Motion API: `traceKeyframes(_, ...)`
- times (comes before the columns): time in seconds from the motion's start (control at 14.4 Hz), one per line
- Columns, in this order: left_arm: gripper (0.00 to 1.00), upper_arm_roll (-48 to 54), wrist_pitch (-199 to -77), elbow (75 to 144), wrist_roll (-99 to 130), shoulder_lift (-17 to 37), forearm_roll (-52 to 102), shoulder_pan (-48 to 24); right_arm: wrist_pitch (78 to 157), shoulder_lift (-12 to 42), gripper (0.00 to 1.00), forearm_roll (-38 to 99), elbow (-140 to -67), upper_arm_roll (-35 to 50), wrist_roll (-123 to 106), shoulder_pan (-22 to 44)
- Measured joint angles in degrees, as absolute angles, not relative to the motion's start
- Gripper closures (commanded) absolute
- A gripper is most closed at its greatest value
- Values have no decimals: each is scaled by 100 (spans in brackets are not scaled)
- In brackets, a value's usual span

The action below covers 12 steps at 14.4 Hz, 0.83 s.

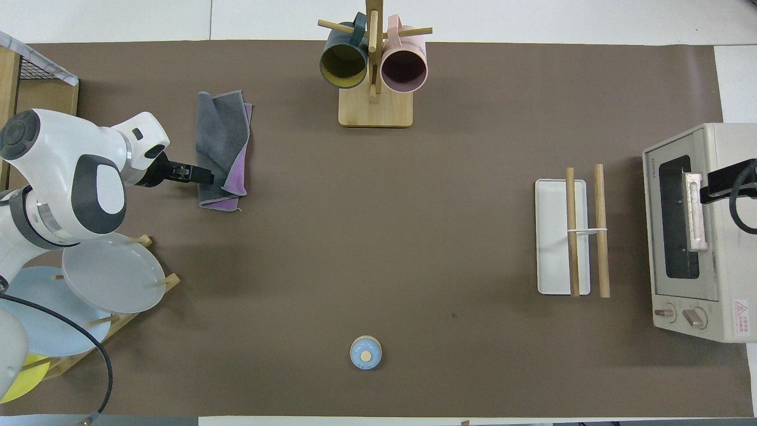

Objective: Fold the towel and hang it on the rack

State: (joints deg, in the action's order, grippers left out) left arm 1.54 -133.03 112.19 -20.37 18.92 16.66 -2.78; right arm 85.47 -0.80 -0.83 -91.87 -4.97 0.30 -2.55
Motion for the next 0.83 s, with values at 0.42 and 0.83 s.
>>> traceKeyframes(0.42,19,168,-13445,11219,-2038,1976,1719,-281,8547,-80,0,-83,-9187,-497,30,-255)
traceKeyframes(0.83,49,192,-13583,11210,-2037,2085,1751,-285,8547,-80,0,-83,-9187,-497,30,-255)
